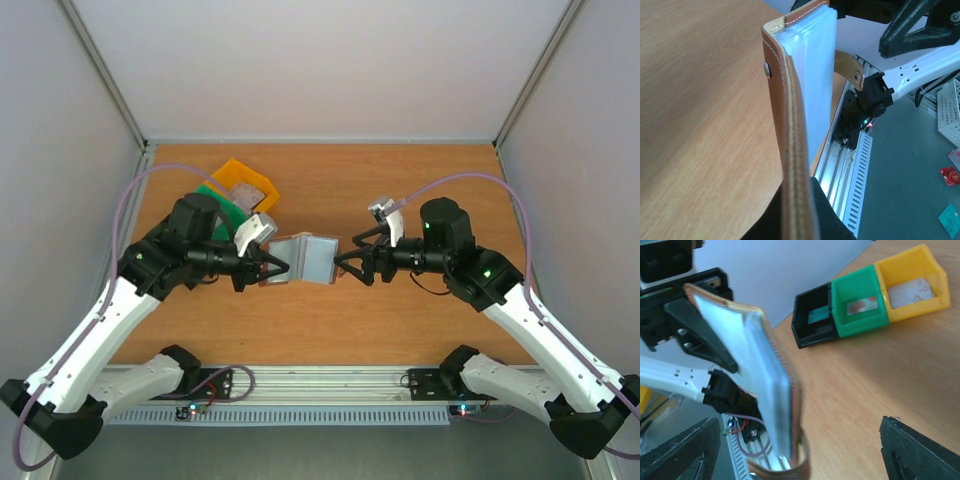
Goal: Take the credit cards out of the card holder
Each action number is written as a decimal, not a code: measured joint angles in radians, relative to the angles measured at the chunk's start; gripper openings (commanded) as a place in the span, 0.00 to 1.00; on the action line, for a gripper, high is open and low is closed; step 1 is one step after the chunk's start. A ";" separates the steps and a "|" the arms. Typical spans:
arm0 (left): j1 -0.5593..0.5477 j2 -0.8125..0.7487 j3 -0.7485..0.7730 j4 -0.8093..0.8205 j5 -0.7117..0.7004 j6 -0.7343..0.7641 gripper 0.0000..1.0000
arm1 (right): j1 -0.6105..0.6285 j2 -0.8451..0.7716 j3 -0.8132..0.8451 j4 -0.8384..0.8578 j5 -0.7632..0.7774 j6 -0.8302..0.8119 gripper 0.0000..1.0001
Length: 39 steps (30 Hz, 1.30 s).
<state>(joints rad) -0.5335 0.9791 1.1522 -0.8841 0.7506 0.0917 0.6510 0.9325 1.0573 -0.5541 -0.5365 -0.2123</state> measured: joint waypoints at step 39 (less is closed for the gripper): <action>-0.040 -0.134 -0.170 0.323 0.123 -0.002 0.00 | 0.001 0.029 0.161 -0.225 -0.087 -0.288 0.54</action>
<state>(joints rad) -0.5735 0.8455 0.9825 -0.5613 0.8734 0.0898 0.6518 0.9611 1.2186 -0.7792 -0.6231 -0.5003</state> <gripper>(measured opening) 0.027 0.611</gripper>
